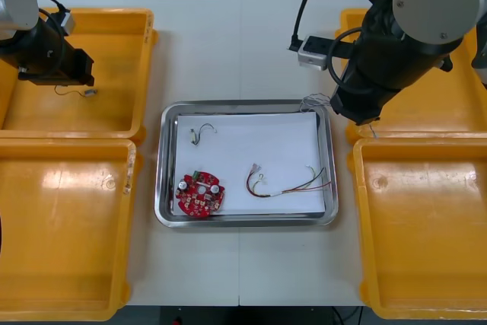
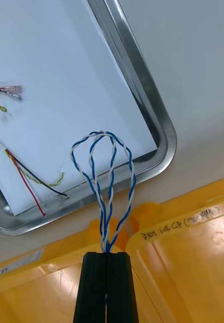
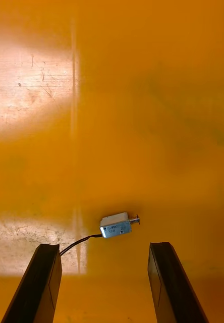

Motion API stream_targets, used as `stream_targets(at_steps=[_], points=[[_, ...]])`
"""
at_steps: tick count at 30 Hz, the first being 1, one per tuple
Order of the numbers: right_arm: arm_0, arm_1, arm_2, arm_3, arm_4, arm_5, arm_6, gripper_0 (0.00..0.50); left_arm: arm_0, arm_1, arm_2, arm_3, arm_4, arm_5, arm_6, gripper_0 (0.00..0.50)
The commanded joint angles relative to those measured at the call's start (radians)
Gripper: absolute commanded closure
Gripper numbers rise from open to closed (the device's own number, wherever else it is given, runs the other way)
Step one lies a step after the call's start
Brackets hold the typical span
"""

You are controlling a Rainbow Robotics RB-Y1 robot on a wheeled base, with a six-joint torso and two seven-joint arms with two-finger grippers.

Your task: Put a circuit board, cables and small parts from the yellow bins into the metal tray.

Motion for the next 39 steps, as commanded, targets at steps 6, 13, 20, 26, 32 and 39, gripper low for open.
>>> stream_targets(at_steps=[6, 13, 20, 26, 32, 39], points=[[-0.150, 0.122, 0.009, 0.158, 0.031, -0.013, 0.153, 0.500, -0.055, 0.014, -0.029, 0.034, 0.016, -0.063, -0.154, 0.000], [-0.166, 0.159, 0.012, 0.248, 0.027, -0.081, 0.362, 0.500, -0.041, 0.001, -0.038, 0.059, 0.025, -0.112, -0.157, 0.000], [-0.182, 0.159, 0.071, 0.253, 0.047, -0.122, 0.506, 0.500, -0.033, -0.018, -0.041, 0.093, 0.036, -0.158, -0.160, 0.000], [-0.188, 0.176, 0.112, 0.253, 0.086, -0.130, 0.552, 0.500, -0.032, -0.021, -0.076, 0.116, 0.045, -0.190, -0.161, 0.000], [-0.188, 0.196, 0.180, 0.251, 0.168, -0.132, 0.550, 0.500, -0.027, -0.030, -0.079, 0.122, 0.065, -0.193, -0.160, 0.000], [-0.186, 0.225, 0.221, 0.277, 0.231, -0.150, 0.543, 0.500, -0.024, -0.033, -0.081, 0.122, 0.080, -0.193, -0.161, 0.000]])
